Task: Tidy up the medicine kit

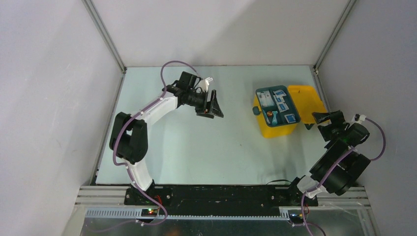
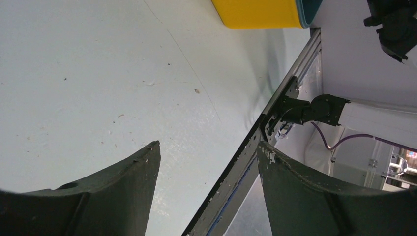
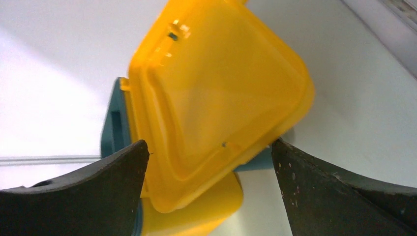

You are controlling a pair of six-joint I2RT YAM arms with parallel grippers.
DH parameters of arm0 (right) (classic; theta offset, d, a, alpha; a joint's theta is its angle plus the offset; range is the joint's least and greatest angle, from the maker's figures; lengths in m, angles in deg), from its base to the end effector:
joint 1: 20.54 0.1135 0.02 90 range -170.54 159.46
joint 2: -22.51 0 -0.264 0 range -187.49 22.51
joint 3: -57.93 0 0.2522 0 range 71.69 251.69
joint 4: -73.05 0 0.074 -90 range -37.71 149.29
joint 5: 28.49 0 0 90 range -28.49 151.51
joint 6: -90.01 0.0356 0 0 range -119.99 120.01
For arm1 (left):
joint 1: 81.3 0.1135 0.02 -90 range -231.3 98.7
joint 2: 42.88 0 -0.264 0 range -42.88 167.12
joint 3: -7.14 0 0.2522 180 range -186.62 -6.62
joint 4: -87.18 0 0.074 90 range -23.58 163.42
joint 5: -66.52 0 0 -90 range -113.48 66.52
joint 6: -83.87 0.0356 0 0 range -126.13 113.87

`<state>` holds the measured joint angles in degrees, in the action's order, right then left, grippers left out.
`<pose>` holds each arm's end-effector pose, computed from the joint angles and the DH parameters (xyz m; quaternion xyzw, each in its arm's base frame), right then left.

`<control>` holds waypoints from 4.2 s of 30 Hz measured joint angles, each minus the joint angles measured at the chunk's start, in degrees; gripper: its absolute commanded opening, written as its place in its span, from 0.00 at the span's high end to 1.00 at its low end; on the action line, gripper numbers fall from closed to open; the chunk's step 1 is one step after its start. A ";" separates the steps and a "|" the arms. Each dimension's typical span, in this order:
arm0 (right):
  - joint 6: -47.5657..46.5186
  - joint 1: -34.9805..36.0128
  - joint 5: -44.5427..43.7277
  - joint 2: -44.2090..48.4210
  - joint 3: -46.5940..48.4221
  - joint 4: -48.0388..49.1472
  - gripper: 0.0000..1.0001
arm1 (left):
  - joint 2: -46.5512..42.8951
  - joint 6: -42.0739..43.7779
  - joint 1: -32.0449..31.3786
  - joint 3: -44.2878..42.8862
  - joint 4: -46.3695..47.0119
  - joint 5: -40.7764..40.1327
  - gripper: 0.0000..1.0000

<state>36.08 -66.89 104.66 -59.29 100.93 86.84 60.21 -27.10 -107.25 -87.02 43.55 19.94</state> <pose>0.2036 -0.1782 0.1745 0.3681 0.7202 0.2641 0.5254 0.3396 -0.1925 0.2522 0.1568 0.8739 -0.4401 0.1341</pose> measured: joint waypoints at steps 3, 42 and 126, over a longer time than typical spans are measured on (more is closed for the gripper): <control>3.80 -0.26 3.91 -2.21 -0.11 7.67 0.00 | 0.00 0.04 0.00 0.09 0.02 0.76 0.24; -0.50 22.51 24.63 18.73 2.25 17.25 0.10 | 7.43 -1.44 -0.02 -0.24 1.27 3.63 0.25; -37.18 47.47 -8.17 -8.66 32.41 -32.02 0.21 | 15.15 -48.92 -5.92 19.21 82.27 4.63 0.24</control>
<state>-1.09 -19.41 96.49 -67.94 133.34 54.82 75.36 -76.02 -113.18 -67.81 125.82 24.57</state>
